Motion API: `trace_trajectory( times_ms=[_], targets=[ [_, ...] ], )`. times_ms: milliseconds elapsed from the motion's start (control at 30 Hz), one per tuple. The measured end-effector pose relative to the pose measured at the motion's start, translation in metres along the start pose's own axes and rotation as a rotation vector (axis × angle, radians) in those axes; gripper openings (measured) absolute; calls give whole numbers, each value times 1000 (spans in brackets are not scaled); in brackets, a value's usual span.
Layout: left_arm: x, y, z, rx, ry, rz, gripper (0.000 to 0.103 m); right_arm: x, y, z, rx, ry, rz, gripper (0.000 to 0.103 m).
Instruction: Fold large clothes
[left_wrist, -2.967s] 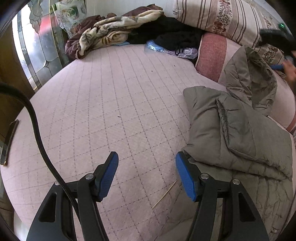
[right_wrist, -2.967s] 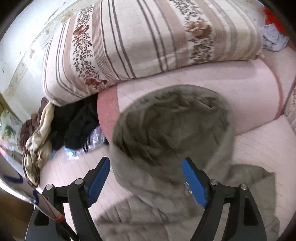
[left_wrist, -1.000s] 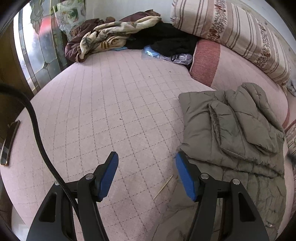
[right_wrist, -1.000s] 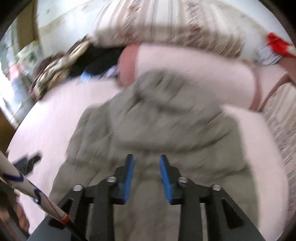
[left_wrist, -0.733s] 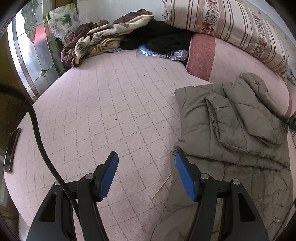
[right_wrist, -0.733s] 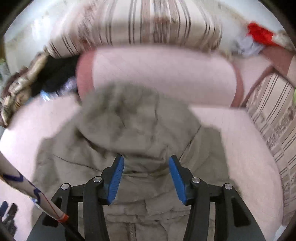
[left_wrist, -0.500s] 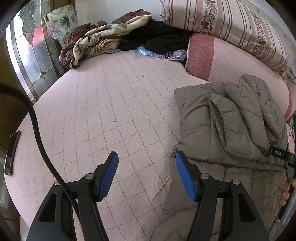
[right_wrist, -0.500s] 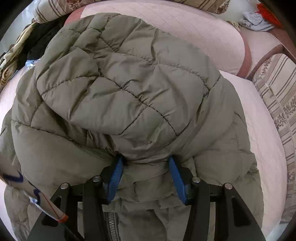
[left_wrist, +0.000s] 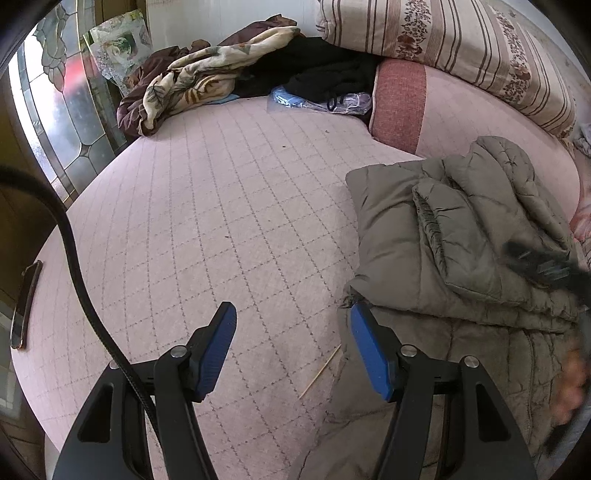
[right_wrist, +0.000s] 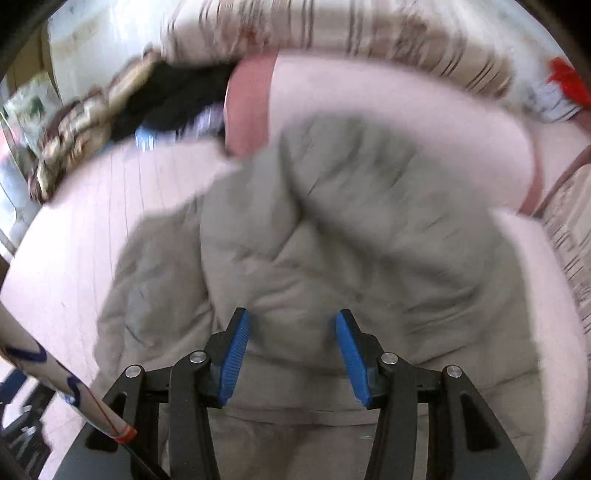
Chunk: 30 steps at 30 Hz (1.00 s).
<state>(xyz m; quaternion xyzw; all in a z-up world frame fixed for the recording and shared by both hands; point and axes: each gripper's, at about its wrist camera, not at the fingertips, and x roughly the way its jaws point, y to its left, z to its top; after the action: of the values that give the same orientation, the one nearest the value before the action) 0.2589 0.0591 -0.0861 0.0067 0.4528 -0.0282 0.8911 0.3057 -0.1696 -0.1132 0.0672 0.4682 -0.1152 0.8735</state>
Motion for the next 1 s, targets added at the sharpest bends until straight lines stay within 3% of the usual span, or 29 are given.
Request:
trace_trajectory(
  times_ms=[33, 167, 367, 500, 633, 700, 767, 900, 933, 1000],
  targets=[
    [0, 0, 0, -1, -2, -1, 63, 20, 1, -2, 17, 38, -8, 54],
    [2, 2, 1, -8, 6, -9, 63, 28, 9, -5, -35, 31, -60, 54],
    [0, 2, 0, -8, -3, -14, 63, -29, -10, -12, -14, -81, -6, 54],
    [5, -1, -2, -3, 20, -24, 63, -40, -29, -24, 19, -129, -58, 54],
    [8, -6, -4, 12, 23, -13, 63, -3, -65, -24, 105, -24, -122, 56],
    [9, -8, -4, 18, 22, -12, 63, 21, -86, -31, 166, 60, -69, 58],
    [9, -8, -5, 24, 23, -12, 63, 15, -93, -32, 192, 47, -35, 58],
    [10, -10, -4, 23, 23, -29, 63, -23, -96, -34, 229, -59, -45, 58],
    [9, -11, -4, 24, 21, -38, 63, -33, -97, -36, 238, -178, -63, 58],
    [8, -13, -5, 29, 15, -50, 63, -48, -99, -38, 249, -235, -84, 58]
  ],
)
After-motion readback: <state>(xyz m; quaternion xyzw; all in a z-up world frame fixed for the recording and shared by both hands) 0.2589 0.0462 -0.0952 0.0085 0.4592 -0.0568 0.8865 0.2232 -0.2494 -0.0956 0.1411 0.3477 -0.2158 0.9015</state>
